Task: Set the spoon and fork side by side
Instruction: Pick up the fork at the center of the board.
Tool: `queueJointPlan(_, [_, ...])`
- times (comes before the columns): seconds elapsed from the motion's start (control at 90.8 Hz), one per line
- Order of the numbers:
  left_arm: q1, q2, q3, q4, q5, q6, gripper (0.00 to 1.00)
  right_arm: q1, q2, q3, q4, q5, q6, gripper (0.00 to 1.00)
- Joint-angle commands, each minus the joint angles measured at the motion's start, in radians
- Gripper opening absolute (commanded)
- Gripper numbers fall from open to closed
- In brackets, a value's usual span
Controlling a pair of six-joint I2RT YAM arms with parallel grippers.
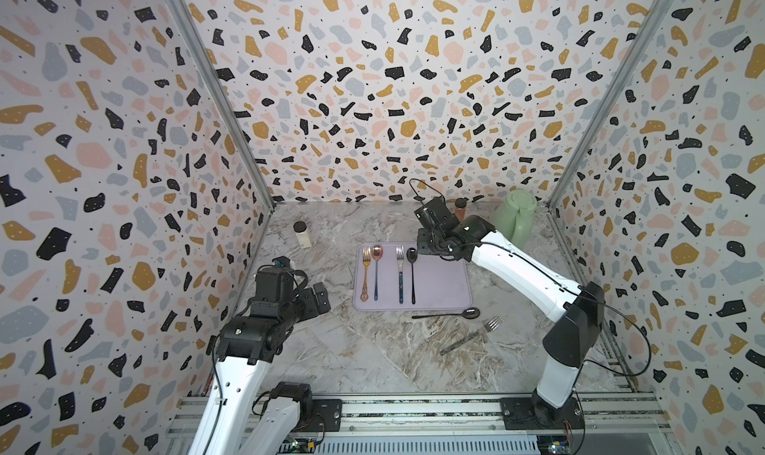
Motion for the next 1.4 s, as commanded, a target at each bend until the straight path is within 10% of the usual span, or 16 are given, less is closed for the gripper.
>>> queueJointPlan(0.0, [0.005, -0.01, 0.011, 0.049, 0.07, 0.01, 0.99, 0.0, -0.098, -0.053, -0.037, 0.051, -0.026, 0.34])
queueJointPlan(0.165, [-0.099, -0.002, 0.032, 0.072, 0.05, -0.007, 0.99, 0.0, -0.244, -0.192, 0.004, 0.092, -0.039, 0.36])
queueJointPlan(0.705, [-0.933, 0.376, 0.174, 0.282, -0.308, 0.044, 0.97, -0.145, -0.623, -0.542, 0.043, 0.183, -0.15, 0.49])
queueJointPlan(0.969, [-1.099, 0.626, 0.245, 0.372, -0.238, 0.203, 0.93, -0.288, -0.712, -0.666, 0.057, 0.12, -0.195, 0.51])
queueJointPlan(1.387, [-1.124, 1.002, 0.306, 0.509, -0.163, 0.318, 0.67, -0.427, -0.73, -0.772, 0.107, 0.031, -0.212, 0.51])
